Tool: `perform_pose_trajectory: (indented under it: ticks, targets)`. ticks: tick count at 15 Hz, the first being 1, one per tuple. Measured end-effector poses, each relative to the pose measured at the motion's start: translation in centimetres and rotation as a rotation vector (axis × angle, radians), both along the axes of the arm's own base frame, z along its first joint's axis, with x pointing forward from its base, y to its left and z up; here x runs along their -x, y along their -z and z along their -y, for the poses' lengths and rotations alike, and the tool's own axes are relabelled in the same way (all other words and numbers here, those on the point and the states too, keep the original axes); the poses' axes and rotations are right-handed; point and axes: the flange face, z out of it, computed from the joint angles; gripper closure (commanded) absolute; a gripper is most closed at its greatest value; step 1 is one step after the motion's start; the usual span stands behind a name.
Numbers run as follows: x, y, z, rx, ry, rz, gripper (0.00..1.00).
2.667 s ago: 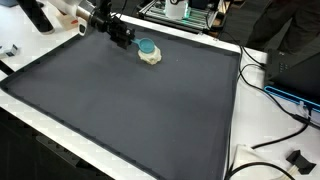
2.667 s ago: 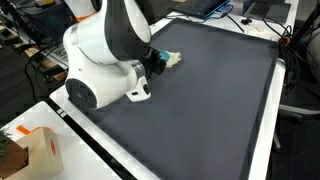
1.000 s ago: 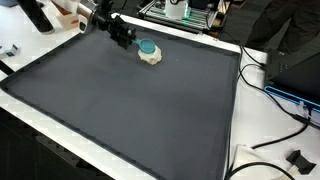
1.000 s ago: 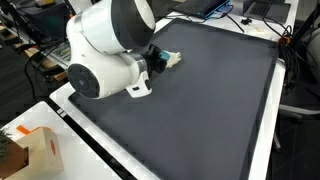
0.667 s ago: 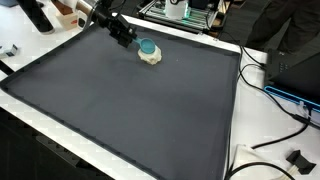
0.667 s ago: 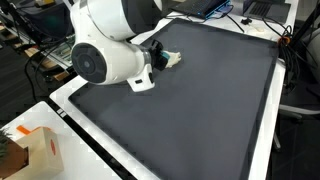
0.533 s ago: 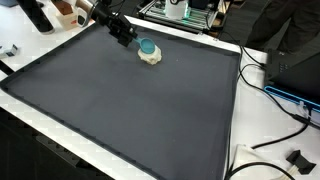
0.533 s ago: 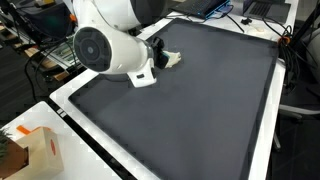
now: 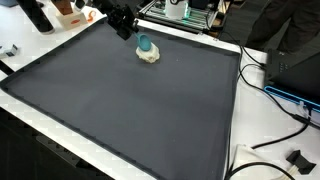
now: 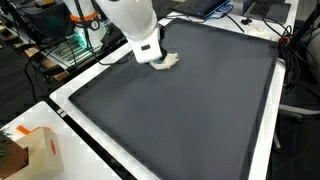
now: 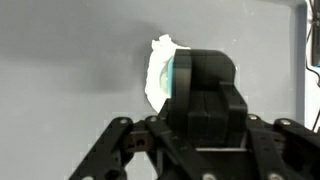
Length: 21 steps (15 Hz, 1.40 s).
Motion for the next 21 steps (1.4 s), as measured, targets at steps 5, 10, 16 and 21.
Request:
perform_pose_trajectory:
  ticks: [5,10,16,21]
  targets:
    - [1.0,-4.3,-2.4,0.134,-0.062,0.069,0.75]
    - [2.4,-9.7,-5.5,0.232,0.001,0.109,0.75]
    - [3.7,-15.1,-9.2,0.386,0.163,0.102,0.75]
    - [4.4,-17.5,-12.2,0.511,0.280,0.090,0.75]
